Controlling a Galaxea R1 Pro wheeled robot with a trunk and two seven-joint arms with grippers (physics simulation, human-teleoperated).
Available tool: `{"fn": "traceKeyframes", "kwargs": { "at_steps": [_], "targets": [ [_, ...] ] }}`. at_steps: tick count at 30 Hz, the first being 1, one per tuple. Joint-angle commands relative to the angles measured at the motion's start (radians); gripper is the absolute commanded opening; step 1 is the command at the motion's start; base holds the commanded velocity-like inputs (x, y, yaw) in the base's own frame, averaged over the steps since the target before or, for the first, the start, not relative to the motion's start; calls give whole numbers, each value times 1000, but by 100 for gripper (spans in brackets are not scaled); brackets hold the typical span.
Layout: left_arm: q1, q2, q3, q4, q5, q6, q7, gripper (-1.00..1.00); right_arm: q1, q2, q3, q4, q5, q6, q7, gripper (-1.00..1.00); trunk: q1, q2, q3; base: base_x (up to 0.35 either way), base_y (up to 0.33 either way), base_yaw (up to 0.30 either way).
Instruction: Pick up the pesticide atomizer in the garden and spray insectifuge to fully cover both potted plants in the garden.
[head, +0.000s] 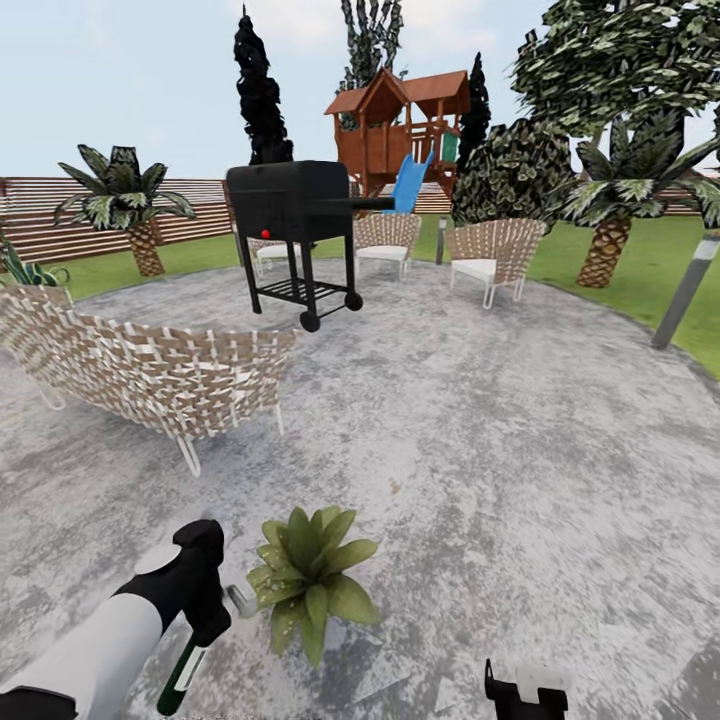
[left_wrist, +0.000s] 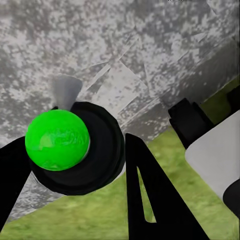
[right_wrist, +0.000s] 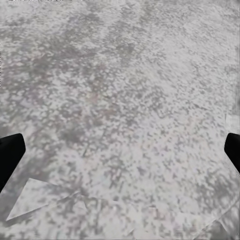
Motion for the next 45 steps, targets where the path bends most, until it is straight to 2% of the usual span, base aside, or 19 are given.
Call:
{"fn": "traceKeyframes", "kwargs": {
  "at_steps": [1,9,14,20,25,32,39,45],
  "targets": [
    [2,1,-5,-1,-9,7,-9,-100,0,0,9,-1,-8,-2,-3,100,0,0,-1,0,-274,272],
    [10,2,-11,13,-15,11,-10,-100,0,-5,8,-1,-5,-2,-3,100,0,0,-1,52,-242,58],
    [11,22,-12,14,-17,17,-1,-100,0,-5,9,-1,-7,-2,-3,100,0,0,-1,79,-16,41],
    [12,25,-13,15,-17,17,2,-100,0,-3,9,-1,-7,-2,-3,100,0,0,-1,1,0,265],
    [13,24,-13,17,-14,17,2,-100,0,-3,9,-1,-7,-2,-3,100,0,0,-1,69,0,172],
    [15,21,-14,87,-16,15,2,-100,0,-4,9,-1,-7,-2,-3,100,0,0,-1,121,0,5],
    [15,23,-14,89,-17,15,4,-100,0,-3,9,-1,-7,-2,-3,100,0,0,-1,1,0,11],
    [15,23,-14,89,-17,15,5,-100,0,-2,9,-1,-7,-2,-3,100,0,0,-1,0,0,227]
  ]
}}
